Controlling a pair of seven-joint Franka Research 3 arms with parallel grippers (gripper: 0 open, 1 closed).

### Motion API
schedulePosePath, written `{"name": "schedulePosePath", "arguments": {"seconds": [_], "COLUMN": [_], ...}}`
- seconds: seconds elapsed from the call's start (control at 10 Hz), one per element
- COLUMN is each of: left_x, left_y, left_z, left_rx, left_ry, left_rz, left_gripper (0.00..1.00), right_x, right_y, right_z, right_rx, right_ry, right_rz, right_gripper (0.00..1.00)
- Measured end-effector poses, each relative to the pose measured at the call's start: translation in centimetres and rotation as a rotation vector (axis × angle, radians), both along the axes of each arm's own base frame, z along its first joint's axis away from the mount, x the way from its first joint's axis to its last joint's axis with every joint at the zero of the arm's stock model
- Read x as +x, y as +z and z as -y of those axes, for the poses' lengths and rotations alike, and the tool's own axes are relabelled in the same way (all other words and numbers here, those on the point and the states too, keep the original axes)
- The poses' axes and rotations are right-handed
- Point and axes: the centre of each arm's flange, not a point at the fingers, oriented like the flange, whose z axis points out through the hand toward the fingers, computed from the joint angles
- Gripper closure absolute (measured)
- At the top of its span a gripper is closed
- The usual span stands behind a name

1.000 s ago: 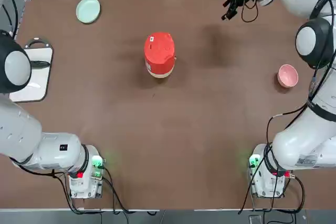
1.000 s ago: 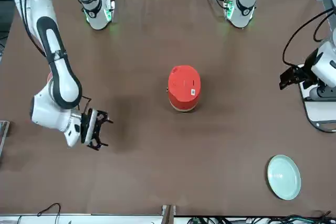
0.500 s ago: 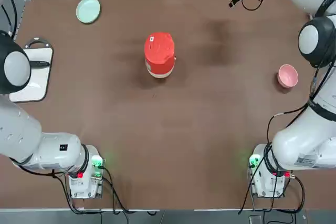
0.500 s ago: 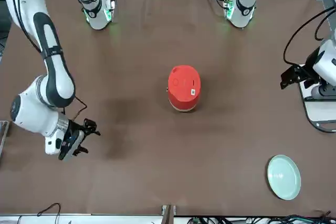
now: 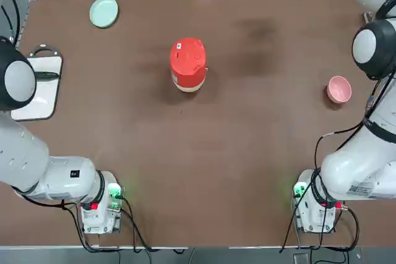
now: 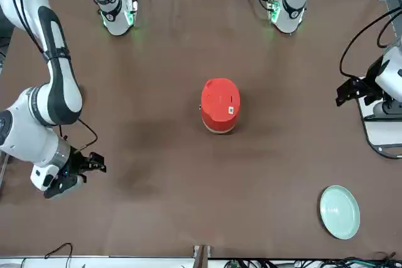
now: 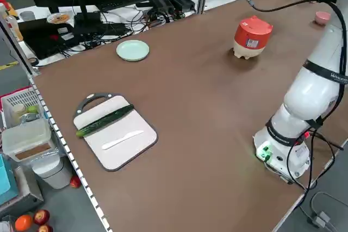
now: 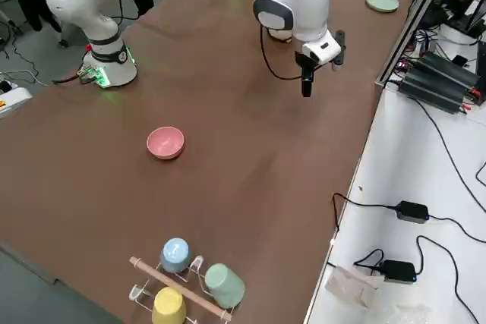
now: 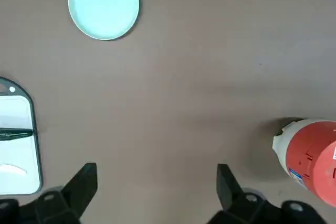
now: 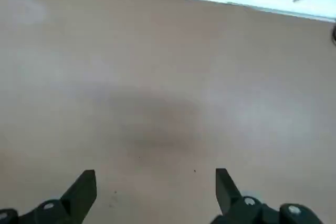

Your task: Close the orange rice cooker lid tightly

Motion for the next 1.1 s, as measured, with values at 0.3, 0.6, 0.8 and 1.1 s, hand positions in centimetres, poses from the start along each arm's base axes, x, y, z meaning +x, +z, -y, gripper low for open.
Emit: {"name": "schedulePosePath", "arguments": {"seconds": [0.3, 0.6, 0.8, 1.1], "left_x": [0.0, 0.0, 0.0, 0.0], "left_y": [0.1, 0.0, 0.0, 0.0], "left_z": [0.0, 0.0, 0.0, 0.0], "left_rx": [0.000, 0.000, 0.000, 0.000], "left_ry": [0.000, 0.000, -0.001, -0.001], "left_rz": [0.001, 0.000, 0.000, 0.000], "left_gripper": [0.00, 0.00, 0.00, 0.00], "right_x": [-0.5, -1.7, -3.2, -6.1], "right_y": [2.2, 5.3, 8.3, 11.8], "right_z": [-0.6, 0.0, 1.5, 3.0], "right_rx": [0.003, -0.012, -0.042, -0.176], "right_ry": [-0.078, -0.094, -0.101, -0.085], "right_rz": [-0.068, -0.121, -0.159, -0.178], "right_gripper": [0.00, 0.00, 0.00, 0.00]}}
